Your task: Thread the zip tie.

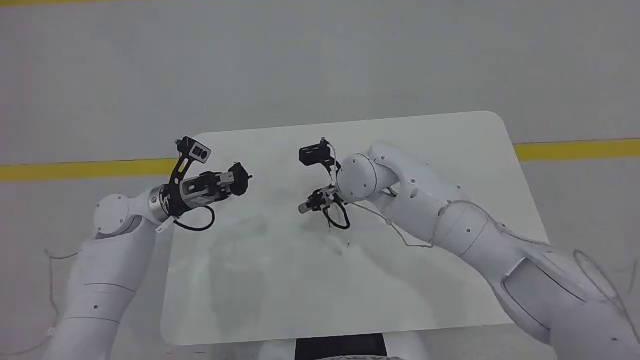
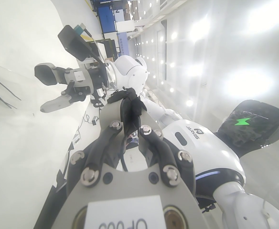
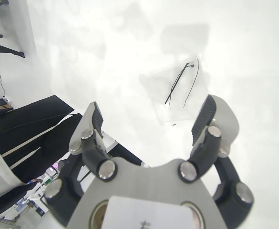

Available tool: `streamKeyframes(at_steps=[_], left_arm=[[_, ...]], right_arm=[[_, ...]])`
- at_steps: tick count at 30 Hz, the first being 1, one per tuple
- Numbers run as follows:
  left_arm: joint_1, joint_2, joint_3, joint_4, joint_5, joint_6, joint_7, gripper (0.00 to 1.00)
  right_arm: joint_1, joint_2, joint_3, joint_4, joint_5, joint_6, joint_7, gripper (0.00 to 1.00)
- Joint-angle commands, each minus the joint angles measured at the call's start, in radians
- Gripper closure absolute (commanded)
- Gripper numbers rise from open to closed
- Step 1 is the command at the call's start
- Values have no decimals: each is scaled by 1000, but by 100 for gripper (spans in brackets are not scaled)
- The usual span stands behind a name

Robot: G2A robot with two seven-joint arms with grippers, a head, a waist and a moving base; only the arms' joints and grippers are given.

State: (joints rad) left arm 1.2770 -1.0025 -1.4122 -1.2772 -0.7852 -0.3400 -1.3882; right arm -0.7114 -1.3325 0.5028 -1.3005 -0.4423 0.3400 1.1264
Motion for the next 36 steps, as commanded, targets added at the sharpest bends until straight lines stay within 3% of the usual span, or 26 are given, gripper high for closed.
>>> streamKeyframes(at_steps=[1,7,12,20,30,35,36], left_arm=[[0,0,0,0,0,0,0,100],[0,0,0,0,0,0,0,100],[0,0,0,0,0,0,0,100],[0,0,0,0,0,0,0,100],[0,0,0,0,0,0,0,100],[0,0,0,0,0,0,0,100],[0,0,0,0,0,0,0,100]], right_arm=[[0,0,0,0,0,0,0,0],[-13,-10,-19,10,-33,0,-22,0],[3,-46,-55,73,-64,0,-2,0],[18,-94,-59,137,-64,0,3,0],[3,-94,-49,135,-68,-13,-24,0],[-7,-84,-30,112,-121,0,-14,0],[-11,-82,-25,108,-127,0,-13,21]])
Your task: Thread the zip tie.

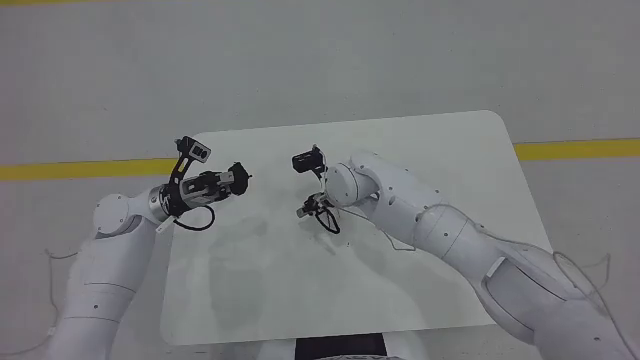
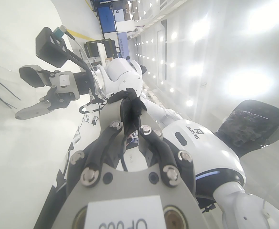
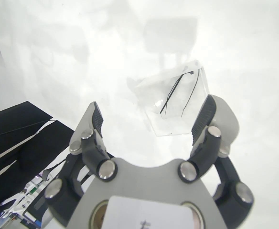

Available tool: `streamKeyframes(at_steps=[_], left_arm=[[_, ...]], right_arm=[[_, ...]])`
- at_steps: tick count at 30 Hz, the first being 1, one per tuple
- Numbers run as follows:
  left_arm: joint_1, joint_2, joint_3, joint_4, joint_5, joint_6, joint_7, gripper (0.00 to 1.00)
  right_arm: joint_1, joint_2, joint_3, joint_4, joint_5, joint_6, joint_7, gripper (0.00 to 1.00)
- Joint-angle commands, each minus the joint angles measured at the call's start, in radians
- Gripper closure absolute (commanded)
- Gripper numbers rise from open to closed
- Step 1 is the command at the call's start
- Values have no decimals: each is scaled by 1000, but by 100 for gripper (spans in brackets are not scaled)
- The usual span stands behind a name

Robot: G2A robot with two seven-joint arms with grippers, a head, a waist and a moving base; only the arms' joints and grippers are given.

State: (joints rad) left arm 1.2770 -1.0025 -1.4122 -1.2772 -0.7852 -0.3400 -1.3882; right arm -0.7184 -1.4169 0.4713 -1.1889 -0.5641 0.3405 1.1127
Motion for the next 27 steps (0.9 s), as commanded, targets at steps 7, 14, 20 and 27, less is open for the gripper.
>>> streamKeyframes(at_steps=[7,14,20,27], left_arm=[[0,0,0,0,0,0,0,100],[0,0,0,0,0,0,0,100],[0,0,0,0,0,0,0,100],[0,0,0,0,0,0,0,100]], right_arm=[[-36,14,48,-26,-53,-1,26,80],[-64,12,68,-39,-98,-1,37,83],[-81,-6,53,-6,-122,-1,22,96],[-65,-44,26,66,-140,-1,-9,93]])
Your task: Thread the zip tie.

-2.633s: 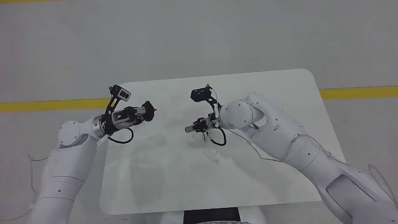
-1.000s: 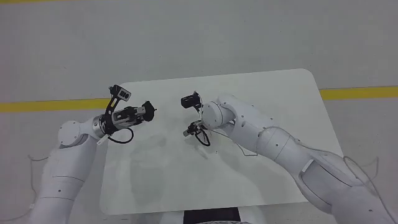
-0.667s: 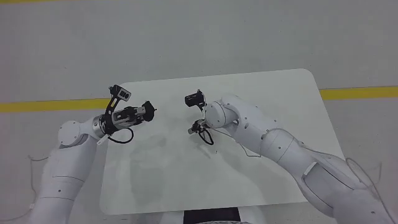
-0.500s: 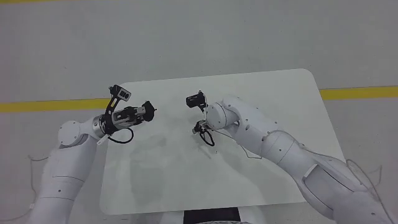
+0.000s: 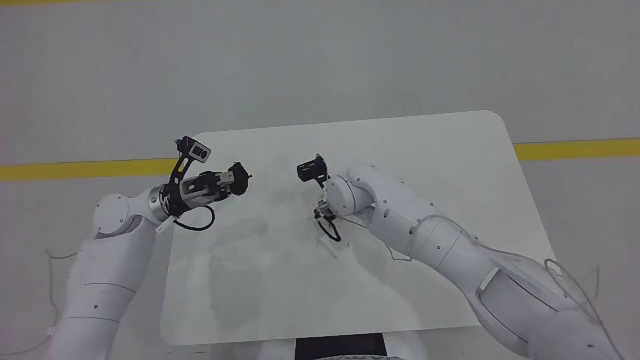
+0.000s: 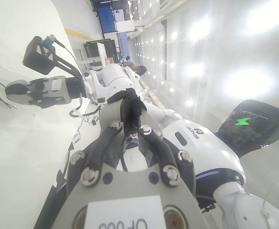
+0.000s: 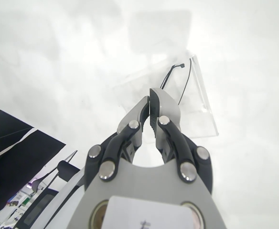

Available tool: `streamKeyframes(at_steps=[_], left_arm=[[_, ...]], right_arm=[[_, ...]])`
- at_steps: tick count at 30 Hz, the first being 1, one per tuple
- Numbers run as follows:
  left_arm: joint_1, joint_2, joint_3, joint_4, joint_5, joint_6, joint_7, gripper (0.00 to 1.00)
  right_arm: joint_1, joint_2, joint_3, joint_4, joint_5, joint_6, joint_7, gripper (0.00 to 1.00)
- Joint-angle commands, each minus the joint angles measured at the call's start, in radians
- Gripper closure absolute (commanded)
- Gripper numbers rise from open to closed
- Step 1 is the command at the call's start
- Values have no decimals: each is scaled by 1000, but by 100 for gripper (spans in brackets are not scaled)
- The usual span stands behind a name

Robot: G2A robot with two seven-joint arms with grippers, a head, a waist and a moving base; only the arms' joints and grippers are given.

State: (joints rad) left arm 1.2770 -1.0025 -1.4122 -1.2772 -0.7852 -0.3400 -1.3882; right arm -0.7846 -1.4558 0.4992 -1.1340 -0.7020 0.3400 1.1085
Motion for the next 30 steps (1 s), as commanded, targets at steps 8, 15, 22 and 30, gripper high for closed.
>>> streamKeyframes(at_steps=[8,15,22,30], left_arm=[[0,0,0,0,0,0,0,100],[0,0,0,0,0,0,0,100],[0,0,0,0,0,0,0,100],[0,0,0,0,0,0,0,100]], right_arm=[[14,-50,-19,91,-37,0,-18,75],[18,-79,-10,136,-61,0,-17,84],[16,-99,3,162,-102,0,-5,100],[8,-105,37,140,-155,0,23,100]])
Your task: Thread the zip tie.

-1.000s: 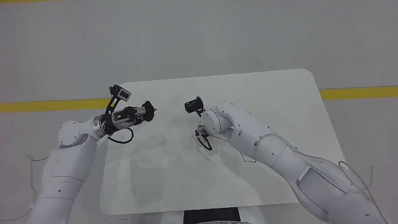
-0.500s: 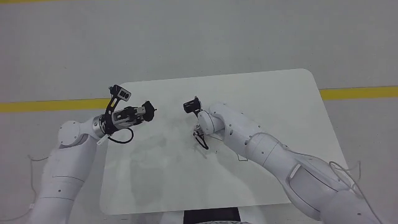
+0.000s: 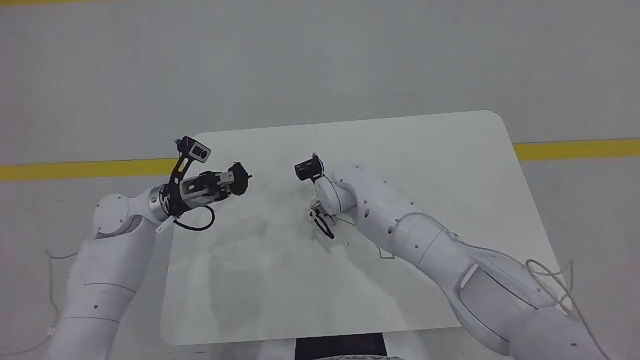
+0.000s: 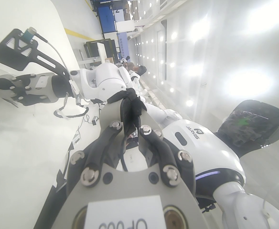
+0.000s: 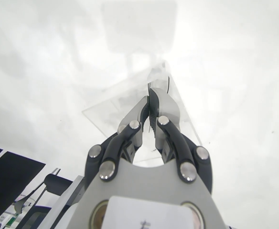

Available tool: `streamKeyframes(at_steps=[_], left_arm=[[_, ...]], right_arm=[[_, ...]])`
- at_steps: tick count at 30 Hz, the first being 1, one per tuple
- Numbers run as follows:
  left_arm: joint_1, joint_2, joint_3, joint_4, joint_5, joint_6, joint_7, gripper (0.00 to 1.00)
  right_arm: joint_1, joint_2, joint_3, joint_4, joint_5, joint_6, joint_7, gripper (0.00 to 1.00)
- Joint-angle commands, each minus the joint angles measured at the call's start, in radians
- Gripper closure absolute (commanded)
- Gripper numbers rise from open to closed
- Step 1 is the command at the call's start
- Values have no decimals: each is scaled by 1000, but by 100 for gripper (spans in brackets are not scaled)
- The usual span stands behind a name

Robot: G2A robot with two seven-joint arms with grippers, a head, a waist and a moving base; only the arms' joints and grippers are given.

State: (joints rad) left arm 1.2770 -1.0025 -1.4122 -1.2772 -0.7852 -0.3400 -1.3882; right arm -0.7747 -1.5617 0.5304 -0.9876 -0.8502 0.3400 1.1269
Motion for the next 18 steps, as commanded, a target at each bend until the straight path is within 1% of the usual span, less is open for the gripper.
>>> streamKeyframes(at_steps=[1,7,10,13,14,18], left_arm=[[0,0,0,0,0,0,0,100],[0,0,0,0,0,0,0,100],[0,0,0,0,0,0,0,100],[0,0,0,0,0,0,0,100],[0,0,0,0,0,0,0,100],[0,0,0,0,0,0,0,100]], right_arm=[[-3,1,12,-14,-14,0,10,100],[-26,12,56,-68,-53,0,44,100],[-42,19,78,-93,-52,-4,60,100],[-55,25,93,-102,-55,-15,69,100],[-58,26,97,-104,-55,-17,70,96],[-68,28,105,-111,-60,-24,73,97]])
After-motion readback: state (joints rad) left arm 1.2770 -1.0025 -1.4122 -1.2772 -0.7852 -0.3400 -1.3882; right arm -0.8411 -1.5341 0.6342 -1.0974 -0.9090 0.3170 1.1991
